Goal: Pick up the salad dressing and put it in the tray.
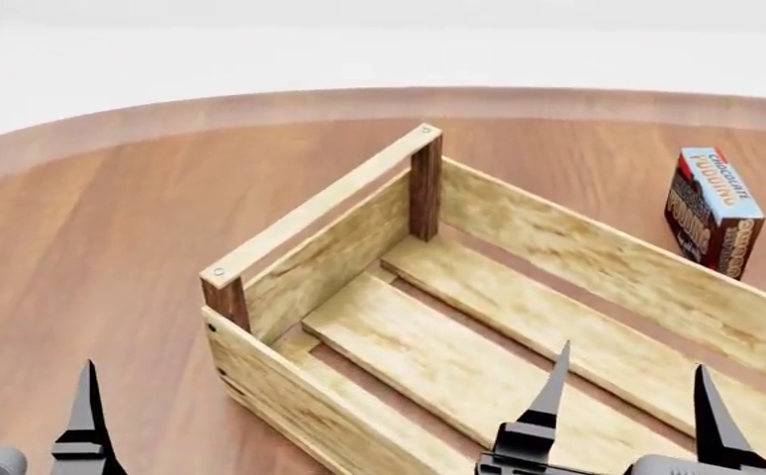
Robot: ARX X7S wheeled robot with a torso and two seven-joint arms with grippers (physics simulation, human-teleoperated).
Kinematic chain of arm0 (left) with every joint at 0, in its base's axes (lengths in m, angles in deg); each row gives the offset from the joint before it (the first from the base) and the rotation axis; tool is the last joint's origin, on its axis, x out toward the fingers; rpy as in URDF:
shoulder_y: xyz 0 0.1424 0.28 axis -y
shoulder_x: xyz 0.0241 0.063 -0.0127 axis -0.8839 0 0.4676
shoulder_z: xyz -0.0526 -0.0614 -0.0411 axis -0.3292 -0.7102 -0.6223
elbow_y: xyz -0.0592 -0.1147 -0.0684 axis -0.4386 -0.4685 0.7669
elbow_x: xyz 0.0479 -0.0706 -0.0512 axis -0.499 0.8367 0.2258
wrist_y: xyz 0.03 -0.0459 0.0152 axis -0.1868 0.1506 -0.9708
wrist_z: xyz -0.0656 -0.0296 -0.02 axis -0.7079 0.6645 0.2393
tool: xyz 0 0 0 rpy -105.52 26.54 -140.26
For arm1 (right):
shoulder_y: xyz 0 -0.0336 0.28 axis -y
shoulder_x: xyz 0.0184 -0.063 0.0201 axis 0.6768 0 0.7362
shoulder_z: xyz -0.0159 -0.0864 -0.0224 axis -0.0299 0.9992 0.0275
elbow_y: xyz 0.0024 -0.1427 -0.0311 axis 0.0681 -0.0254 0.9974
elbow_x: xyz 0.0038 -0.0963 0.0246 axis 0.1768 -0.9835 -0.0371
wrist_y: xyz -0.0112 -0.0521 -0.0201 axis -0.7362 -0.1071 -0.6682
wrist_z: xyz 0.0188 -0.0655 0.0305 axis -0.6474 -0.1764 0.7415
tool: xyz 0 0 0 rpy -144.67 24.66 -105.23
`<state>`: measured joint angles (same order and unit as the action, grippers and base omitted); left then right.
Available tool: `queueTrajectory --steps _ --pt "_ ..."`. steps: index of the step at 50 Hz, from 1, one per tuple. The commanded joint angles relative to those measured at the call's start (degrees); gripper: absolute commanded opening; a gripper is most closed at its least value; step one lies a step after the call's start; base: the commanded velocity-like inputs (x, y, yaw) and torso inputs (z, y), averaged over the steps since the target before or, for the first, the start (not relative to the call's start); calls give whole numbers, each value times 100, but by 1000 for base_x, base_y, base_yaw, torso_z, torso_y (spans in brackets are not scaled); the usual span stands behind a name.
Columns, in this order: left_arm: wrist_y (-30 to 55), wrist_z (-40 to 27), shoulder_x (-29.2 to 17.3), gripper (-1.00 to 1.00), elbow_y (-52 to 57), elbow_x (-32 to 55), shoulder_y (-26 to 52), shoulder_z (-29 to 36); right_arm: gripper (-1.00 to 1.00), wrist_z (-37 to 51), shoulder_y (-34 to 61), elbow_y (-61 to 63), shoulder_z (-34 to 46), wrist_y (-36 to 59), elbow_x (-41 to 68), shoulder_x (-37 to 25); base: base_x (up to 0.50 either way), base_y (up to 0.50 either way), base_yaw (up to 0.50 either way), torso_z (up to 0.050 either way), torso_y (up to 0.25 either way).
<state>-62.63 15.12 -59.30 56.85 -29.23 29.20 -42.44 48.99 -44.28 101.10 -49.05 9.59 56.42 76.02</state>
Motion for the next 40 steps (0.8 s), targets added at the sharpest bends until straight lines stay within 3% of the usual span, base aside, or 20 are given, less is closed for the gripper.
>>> queueTrajectory --steps 1,40 --pt "-54 -34 -23 100 -35 -5 -3 20 100 -33 -88 -51 28 -379 -41 -26 0 0 500 0 0" --pt "-162 -153 -107 100 -98 -14 8 107 100 -114 -199 -42 223 -739 -42 -194 0 0 500 0 0"
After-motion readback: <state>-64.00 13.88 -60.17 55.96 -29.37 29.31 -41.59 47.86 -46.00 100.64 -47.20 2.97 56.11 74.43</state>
